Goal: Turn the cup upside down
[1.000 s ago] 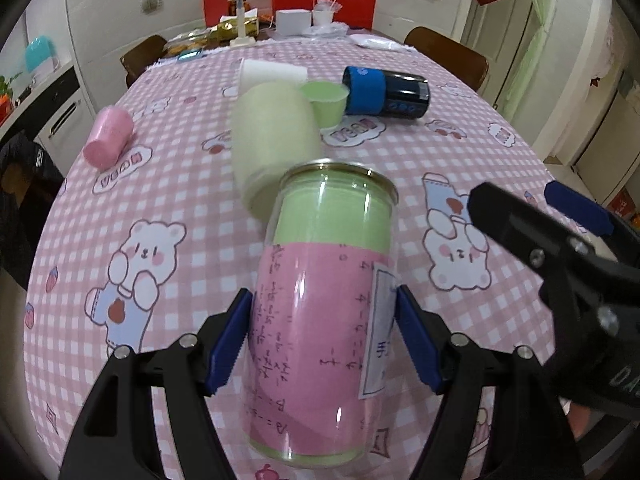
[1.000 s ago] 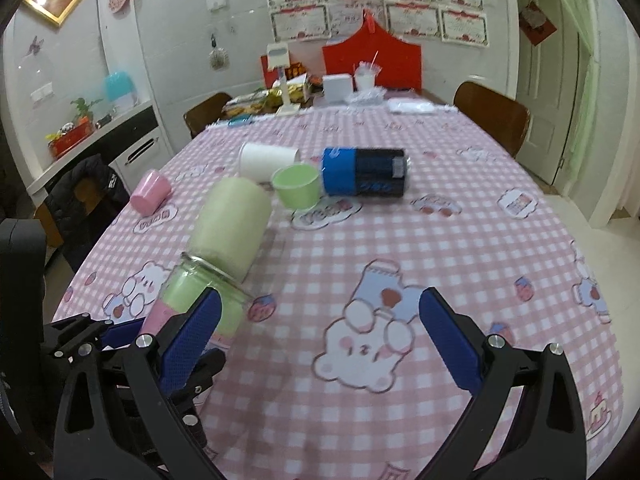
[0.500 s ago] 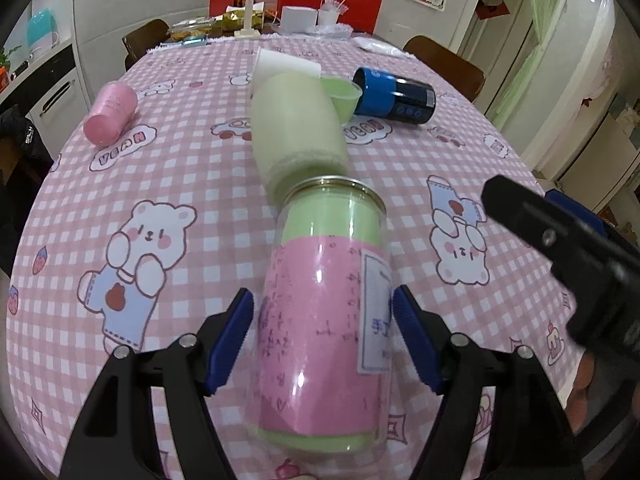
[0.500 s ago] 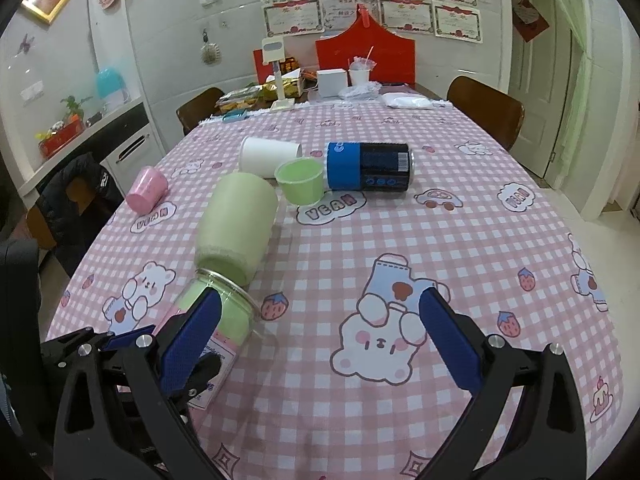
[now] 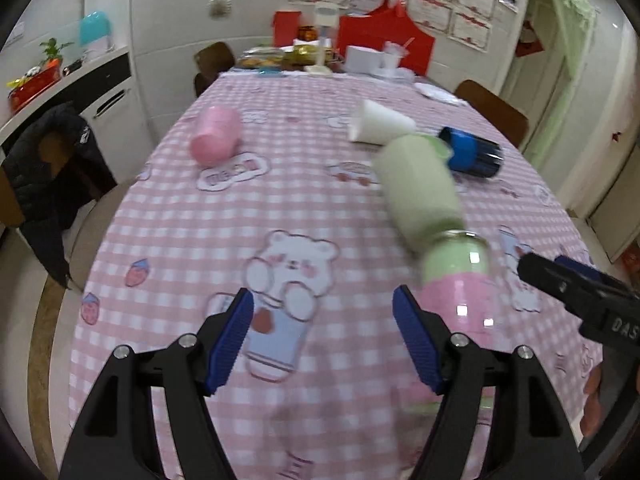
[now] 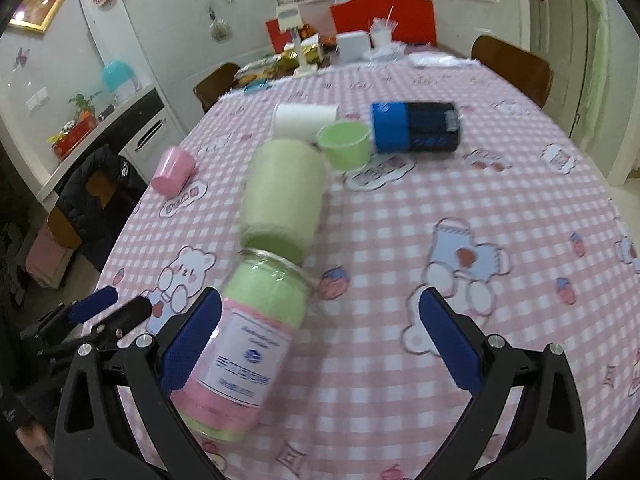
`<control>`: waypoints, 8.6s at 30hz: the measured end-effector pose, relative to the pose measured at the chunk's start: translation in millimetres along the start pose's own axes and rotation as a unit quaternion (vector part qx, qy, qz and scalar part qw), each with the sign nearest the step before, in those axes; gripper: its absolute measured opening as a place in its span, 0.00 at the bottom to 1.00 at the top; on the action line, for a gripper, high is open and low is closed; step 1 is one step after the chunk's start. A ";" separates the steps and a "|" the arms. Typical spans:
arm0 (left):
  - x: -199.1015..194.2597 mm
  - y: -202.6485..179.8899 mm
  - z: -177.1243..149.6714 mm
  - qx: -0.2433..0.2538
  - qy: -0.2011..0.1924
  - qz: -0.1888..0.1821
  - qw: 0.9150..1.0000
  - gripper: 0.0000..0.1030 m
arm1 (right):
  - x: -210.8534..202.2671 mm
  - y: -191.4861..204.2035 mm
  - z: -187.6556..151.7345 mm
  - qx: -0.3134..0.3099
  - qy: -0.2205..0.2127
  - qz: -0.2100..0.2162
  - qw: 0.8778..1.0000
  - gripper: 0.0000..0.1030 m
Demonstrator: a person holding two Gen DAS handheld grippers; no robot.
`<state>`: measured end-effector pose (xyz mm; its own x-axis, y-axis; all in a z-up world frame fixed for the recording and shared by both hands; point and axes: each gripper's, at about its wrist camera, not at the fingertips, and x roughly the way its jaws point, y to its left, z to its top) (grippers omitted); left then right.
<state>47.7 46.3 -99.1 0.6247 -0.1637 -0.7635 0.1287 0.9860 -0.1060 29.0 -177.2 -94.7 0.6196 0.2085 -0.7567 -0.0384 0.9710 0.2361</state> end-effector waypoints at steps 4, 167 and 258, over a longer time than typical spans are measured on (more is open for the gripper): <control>8.0 16.5 5.7 -0.004 0.003 0.001 1.000 0.69 | 17.0 6.7 3.6 0.018 0.033 0.013 0.999 0.93; -127.0 -68.4 -41.4 0.041 -0.352 0.057 0.933 0.82 | -115.0 -17.2 -55.6 -0.120 -0.334 -0.089 0.931 0.93; -106.9 -57.8 -25.4 0.046 -0.356 0.085 0.929 0.83 | -96.9 -17.6 -29.0 -0.103 -0.355 -0.093 0.925 0.93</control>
<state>-46.1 7.6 -27.6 0.9893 -0.0173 -0.1452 0.0261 0.9979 0.0588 -53.1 -211.1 -43.2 0.9861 -0.0237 -0.1645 0.0184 0.9993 -0.0339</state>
